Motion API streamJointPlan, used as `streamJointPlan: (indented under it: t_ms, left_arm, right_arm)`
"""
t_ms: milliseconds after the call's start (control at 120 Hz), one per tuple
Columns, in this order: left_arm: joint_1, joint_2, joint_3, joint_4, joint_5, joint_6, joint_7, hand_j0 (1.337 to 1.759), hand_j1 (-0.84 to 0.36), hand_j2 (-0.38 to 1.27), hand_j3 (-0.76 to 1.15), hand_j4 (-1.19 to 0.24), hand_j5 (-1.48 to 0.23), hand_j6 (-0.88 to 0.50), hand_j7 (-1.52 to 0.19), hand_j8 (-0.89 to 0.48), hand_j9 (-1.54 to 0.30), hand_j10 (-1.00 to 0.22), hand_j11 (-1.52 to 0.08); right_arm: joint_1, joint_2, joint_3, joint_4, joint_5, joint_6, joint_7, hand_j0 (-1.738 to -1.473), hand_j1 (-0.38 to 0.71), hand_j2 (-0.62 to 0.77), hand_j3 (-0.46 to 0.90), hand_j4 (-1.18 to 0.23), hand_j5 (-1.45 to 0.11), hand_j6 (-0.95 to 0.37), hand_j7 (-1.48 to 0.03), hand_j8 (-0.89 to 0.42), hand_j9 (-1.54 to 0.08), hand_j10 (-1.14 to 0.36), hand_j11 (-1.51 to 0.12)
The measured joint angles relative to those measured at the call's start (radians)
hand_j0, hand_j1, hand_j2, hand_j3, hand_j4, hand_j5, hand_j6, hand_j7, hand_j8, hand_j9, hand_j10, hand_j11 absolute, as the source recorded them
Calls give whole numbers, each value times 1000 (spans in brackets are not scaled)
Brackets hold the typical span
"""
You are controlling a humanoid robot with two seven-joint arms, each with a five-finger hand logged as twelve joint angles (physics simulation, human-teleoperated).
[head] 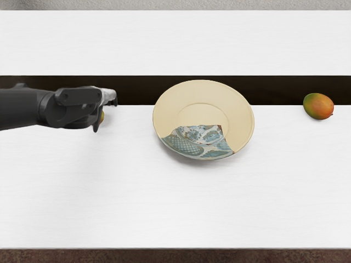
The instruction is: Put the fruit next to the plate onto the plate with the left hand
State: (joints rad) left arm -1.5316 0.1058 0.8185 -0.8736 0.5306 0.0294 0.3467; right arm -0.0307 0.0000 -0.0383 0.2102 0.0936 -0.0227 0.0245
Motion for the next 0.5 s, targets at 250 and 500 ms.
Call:
streamJointPlan:
  t_ms: [250,500]
  left_arm:
    - [7,-7,7,-2,0,27,7,1658,-38,65,0,-81,-880,-111,-762,-321,-415,-324,-420]
    - [7,12,-1,-22,6,24,-6,1659,-191,95,4,19,-943,-5,-817,-192,-584,-451,-586]
  right_arm:
    - [0,0,0,0,0,0,0,-1658,-312,-6,0,-31,-40,-31,-40,-31,-40,-31,-40]
    - [0,0,0,0,0,0,0,-1658,-312,-6,0,-31,-40,-31,-40,-31,-40,-31,-40]
